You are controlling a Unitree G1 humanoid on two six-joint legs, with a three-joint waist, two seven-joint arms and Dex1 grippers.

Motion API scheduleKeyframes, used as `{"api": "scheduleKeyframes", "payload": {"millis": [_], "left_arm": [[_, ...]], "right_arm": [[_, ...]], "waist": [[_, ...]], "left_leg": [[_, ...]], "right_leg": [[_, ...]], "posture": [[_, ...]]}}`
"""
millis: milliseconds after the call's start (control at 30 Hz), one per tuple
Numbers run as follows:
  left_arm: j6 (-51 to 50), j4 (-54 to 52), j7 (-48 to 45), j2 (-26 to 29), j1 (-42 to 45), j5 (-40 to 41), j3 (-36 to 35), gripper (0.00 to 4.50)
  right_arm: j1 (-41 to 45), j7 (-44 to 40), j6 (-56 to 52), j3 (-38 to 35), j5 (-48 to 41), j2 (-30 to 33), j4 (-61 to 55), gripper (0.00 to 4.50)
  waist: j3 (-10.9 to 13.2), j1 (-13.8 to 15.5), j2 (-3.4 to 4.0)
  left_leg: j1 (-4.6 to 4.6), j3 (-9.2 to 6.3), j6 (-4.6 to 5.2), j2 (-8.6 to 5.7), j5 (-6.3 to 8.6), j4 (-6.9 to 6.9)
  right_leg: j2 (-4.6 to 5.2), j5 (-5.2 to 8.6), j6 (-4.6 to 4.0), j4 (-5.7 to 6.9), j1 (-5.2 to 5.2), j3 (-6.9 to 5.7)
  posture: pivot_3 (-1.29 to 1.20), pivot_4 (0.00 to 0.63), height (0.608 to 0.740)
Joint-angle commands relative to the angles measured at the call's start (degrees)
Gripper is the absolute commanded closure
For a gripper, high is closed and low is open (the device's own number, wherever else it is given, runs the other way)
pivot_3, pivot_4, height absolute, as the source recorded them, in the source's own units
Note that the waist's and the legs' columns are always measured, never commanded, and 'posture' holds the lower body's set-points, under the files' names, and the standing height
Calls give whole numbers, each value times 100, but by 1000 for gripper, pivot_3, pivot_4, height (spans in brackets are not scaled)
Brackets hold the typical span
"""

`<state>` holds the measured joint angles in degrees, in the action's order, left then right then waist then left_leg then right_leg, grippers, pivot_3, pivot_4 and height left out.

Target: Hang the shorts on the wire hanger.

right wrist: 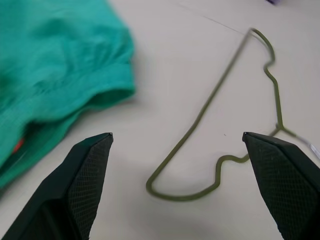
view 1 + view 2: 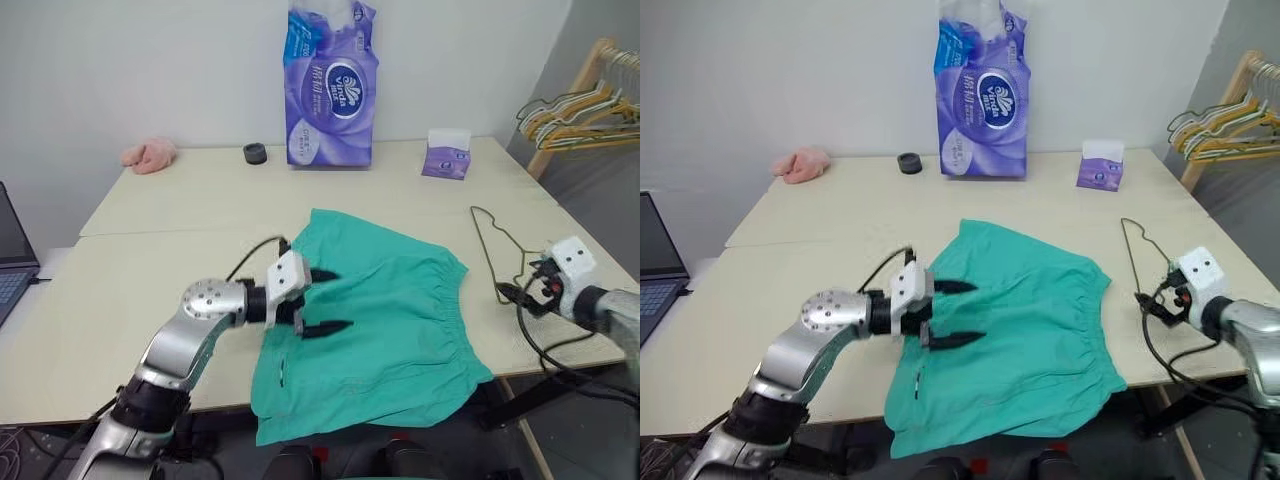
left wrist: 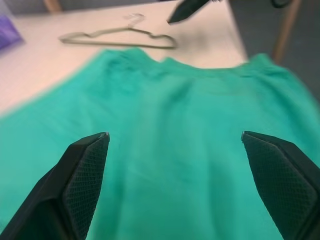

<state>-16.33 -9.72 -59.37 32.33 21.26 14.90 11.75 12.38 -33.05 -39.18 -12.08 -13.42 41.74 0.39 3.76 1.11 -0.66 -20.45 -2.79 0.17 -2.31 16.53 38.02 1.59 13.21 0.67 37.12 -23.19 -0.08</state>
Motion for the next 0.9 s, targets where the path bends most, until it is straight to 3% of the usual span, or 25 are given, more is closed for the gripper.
{"api": "scheduleKeyframes", "payload": {"millis": [33, 200, 433, 533, 633, 900], "left_arm": [[84, 17, -40, -56, 241, 17, 6, 16], [216, 245, -110, -150, 570, -86, 105, 16], [226, 276, -131, -193, 616, -95, 151, 16], [240, 288, -125, -213, 625, -115, 146, 0], [266, 301, -115, -233, 621, -139, 150, 0], [285, 294, -72, -282, 587, -168, 138, 0]], "right_arm": [[401, 514, -307, -165, 99, -109, 250, 65], [1188, 965, -67, 45, 452, -295, 1822, 65], [1672, 590, 138, 367, 625, -240, 3122, 65], [1782, 338, -45, 494, 632, -202, 3392, 575], [1876, 102, -432, 575, 555, -221, 3492, 1542], [1883, 236, -175, 721, 800, -234, 3892, 4250]], "waist": [[-1, -16, 8], [-1, -57, 7], [-3, -215, 5], [-5, -251, 3], [-8, -254, -3], [-53, -241, -58]], "left_leg": [[-1, 3, 0, -2, 1, 0], [-1, 15, 3, -8, 2, 6], [11, 56, 22, -1, 12, 3], [16, 64, 28, -1, 16, 4], [17, 69, 33, -2, 19, 5], [21, 69, 35, -2, 20, 6]], "right_leg": [[0, 0, 1, 0, -2, 3], [-21, -9, 16, -6, 0, 13], [-27, -13, 23, -5, -2, 58], [-28, -17, 30, -7, 1, 67], [-29, -19, 35, -10, 2, 72], [-27, -21, 37, -13, 6, 72]], "posture": [[-48, 26, 740], [-64, 27, 740], [-61, 31, 740], [-58, 32, 740], [-58, 32, 740], [-50, 33, 740]]}}
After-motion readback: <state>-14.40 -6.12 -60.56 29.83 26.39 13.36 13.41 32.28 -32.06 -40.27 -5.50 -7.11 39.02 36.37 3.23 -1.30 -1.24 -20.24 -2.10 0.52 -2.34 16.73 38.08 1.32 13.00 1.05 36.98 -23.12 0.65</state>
